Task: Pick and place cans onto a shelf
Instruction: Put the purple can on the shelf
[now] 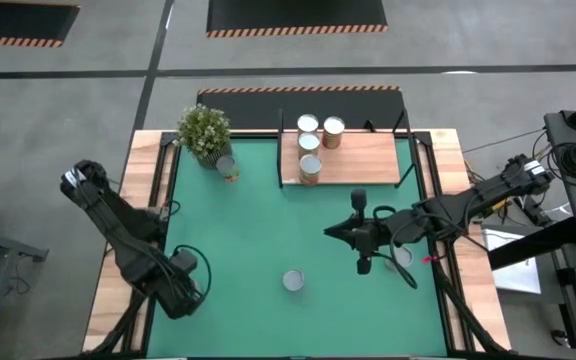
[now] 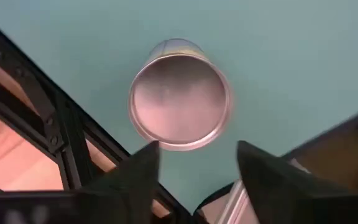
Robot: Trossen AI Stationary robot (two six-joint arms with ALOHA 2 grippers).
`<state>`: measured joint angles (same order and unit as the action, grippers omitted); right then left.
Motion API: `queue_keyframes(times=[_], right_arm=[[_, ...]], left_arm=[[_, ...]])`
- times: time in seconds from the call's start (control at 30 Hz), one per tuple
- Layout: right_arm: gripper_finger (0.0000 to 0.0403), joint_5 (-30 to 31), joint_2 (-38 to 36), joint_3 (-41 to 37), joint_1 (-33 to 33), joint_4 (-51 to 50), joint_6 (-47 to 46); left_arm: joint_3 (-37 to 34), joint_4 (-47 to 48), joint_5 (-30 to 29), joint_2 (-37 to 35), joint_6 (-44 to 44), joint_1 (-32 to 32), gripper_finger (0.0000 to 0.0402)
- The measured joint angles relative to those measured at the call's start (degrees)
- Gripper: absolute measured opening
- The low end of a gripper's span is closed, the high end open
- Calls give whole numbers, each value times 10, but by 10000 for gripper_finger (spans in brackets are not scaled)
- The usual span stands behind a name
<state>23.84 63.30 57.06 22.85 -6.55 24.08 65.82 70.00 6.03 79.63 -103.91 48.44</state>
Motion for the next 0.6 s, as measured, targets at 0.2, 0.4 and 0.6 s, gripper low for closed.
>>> queue_keyframes(times=[0.2,0.4,0.6], right_arm=[[9,0,-3,0,0,0,7],[9,0,-3,1,0,0,15],[9,0,-3,1,0,0,15]], left_arm=[[-2,-1,-27,23,-12,5,311],[-3,7,-43,43,-7,9,369],[-3,16,-41,52,-2,9,378]])
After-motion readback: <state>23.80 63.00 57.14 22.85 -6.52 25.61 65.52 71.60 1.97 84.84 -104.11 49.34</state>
